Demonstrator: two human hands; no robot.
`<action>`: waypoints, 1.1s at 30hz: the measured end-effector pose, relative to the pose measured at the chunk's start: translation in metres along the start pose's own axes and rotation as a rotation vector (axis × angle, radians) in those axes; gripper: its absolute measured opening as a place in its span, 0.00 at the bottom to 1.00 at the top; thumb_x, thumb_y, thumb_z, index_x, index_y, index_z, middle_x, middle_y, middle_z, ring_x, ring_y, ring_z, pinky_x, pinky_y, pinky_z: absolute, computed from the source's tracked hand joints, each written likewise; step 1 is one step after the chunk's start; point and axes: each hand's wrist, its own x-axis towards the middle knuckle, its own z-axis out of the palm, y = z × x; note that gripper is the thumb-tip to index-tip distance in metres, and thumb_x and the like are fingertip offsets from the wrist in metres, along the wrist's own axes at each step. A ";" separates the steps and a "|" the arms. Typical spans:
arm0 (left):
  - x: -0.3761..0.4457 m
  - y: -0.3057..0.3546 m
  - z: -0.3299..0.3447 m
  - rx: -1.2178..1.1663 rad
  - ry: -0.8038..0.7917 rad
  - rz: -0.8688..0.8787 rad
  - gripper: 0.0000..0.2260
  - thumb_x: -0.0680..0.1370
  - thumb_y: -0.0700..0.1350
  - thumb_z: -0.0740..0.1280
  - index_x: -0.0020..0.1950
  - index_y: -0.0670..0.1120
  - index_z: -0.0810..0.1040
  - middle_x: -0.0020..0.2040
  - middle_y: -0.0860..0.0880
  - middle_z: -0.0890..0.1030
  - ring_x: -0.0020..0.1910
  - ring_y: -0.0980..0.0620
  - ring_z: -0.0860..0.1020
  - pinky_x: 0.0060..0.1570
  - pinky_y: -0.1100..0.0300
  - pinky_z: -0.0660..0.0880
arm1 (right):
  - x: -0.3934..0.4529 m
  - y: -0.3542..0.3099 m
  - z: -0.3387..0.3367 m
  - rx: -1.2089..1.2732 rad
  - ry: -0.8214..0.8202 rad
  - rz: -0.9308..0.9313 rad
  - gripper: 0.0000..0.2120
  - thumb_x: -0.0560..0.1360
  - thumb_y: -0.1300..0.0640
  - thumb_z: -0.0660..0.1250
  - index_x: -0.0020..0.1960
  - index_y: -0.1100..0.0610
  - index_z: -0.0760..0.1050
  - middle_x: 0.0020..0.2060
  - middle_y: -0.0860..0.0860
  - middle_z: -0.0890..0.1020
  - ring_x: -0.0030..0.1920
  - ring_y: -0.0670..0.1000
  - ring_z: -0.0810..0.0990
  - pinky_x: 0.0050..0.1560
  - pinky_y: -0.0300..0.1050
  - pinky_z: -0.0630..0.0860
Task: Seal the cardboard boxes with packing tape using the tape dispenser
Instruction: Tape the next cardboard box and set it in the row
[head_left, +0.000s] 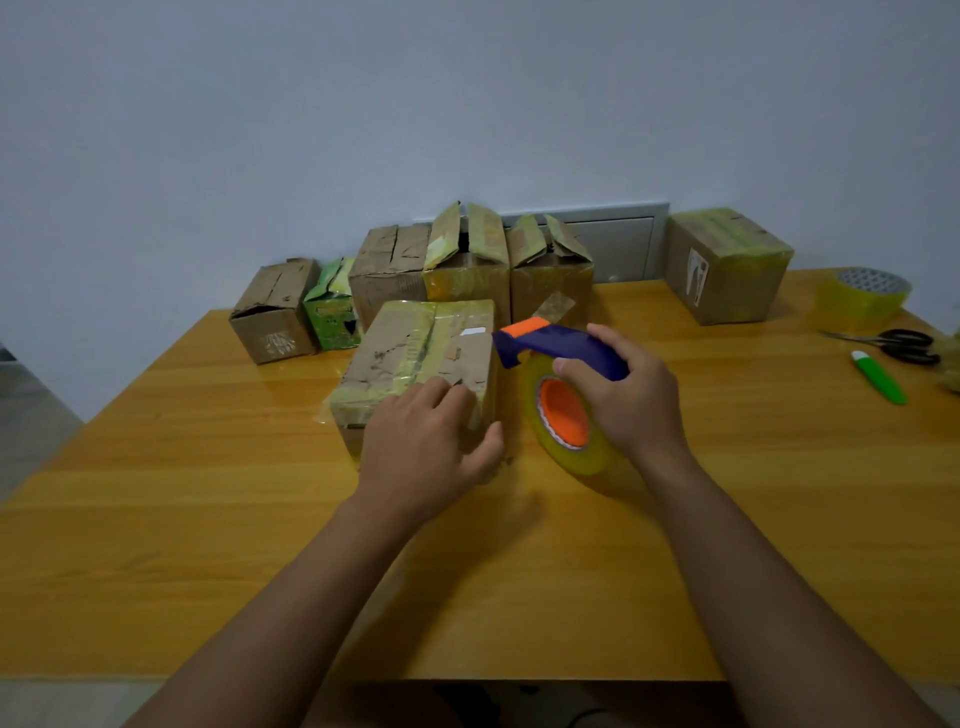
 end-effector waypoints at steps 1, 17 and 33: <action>0.001 0.004 0.003 0.031 0.011 -0.031 0.20 0.75 0.64 0.60 0.47 0.48 0.79 0.41 0.51 0.77 0.38 0.52 0.74 0.34 0.59 0.65 | -0.002 0.000 0.006 -0.001 0.022 -0.005 0.28 0.71 0.46 0.74 0.69 0.50 0.74 0.58 0.45 0.79 0.52 0.43 0.77 0.43 0.27 0.71; -0.002 -0.006 0.013 -0.048 0.096 0.010 0.14 0.77 0.51 0.60 0.50 0.45 0.82 0.44 0.47 0.80 0.41 0.46 0.77 0.38 0.58 0.65 | -0.028 0.013 0.013 0.034 0.091 -0.105 0.29 0.73 0.47 0.73 0.71 0.50 0.70 0.55 0.42 0.73 0.49 0.34 0.74 0.43 0.30 0.73; -0.023 -0.012 0.031 -0.062 0.202 0.098 0.08 0.79 0.41 0.66 0.55 0.39 0.81 0.59 0.41 0.81 0.59 0.42 0.79 0.55 0.49 0.76 | -0.029 0.016 0.014 0.064 0.085 -0.118 0.29 0.72 0.48 0.73 0.71 0.50 0.70 0.55 0.42 0.73 0.49 0.32 0.74 0.42 0.29 0.73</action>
